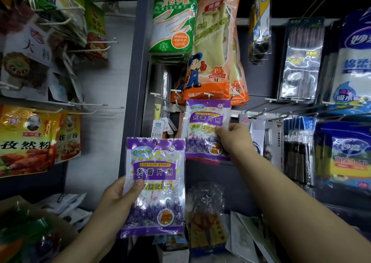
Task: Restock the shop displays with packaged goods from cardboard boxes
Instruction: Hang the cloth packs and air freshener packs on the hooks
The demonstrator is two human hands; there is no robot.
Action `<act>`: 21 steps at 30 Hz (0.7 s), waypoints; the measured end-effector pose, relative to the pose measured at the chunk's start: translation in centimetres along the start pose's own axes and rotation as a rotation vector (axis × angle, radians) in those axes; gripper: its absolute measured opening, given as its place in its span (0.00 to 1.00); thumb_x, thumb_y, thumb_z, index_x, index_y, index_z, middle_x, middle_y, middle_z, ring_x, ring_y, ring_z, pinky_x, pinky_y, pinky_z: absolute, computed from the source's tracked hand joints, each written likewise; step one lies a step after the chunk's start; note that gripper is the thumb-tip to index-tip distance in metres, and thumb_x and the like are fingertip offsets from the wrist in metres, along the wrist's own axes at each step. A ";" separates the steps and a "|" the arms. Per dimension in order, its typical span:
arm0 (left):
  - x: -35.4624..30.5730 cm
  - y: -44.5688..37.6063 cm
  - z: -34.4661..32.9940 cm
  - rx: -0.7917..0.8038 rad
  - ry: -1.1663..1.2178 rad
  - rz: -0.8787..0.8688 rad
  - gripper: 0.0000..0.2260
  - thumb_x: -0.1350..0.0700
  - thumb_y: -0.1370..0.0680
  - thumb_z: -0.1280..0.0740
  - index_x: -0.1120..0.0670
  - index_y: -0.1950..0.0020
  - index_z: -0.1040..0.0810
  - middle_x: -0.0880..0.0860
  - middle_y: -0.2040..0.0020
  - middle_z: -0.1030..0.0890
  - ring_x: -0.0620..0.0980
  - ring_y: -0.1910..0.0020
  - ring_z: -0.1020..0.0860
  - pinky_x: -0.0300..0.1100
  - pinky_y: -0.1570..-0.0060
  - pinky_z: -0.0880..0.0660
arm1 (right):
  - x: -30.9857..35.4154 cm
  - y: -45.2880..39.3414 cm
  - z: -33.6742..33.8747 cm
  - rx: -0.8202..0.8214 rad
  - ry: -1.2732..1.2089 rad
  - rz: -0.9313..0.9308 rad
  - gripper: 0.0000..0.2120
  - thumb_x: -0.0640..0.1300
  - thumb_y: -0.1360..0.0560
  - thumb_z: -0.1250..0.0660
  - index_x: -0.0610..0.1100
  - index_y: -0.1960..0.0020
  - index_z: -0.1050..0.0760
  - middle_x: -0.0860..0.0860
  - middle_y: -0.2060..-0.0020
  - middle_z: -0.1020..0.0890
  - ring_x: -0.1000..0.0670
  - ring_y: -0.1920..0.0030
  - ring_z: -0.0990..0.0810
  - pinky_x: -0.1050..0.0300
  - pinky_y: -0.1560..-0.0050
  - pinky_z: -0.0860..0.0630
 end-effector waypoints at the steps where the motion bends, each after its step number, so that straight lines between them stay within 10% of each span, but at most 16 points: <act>1: 0.0 0.0 0.0 0.004 -0.002 0.001 0.16 0.43 0.31 0.26 0.52 0.51 0.19 0.56 0.53 0.15 0.58 0.52 0.17 0.59 0.45 0.24 | 0.1 -0.1 0.1 -0.001 0.003 0.001 0.11 0.47 0.23 0.34 0.46 0.63 0.25 0.42 0.56 0.16 0.40 0.55 0.17 0.40 0.50 0.20; 17: 0.2 -0.2 0.3 0.003 -0.033 0.004 0.08 0.54 0.23 0.36 0.55 0.47 0.21 0.55 0.53 0.15 0.56 0.53 0.16 0.58 0.45 0.24 | 0.9 -1.0 0.4 0.031 -0.032 -0.130 0.10 0.42 0.24 0.32 0.44 0.63 0.27 0.41 0.53 0.17 0.40 0.54 0.17 0.44 0.51 0.19; 21: 0.3 -0.2 0.3 -0.018 -0.035 0.011 0.07 0.54 0.23 0.35 0.54 0.48 0.21 0.55 0.55 0.15 0.57 0.54 0.16 0.56 0.48 0.23 | 1.7 -1.2 0.5 -0.027 0.070 -0.009 0.12 0.39 0.25 0.33 0.40 0.43 0.29 0.42 0.49 0.19 0.43 0.54 0.19 0.51 0.59 0.20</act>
Point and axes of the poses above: each hand's wrist, its own y-axis away from the middle knuckle, its own z-axis out of the back of the hand, x = y × z, the point moved 4 cm from there along -y, towards the middle knuckle
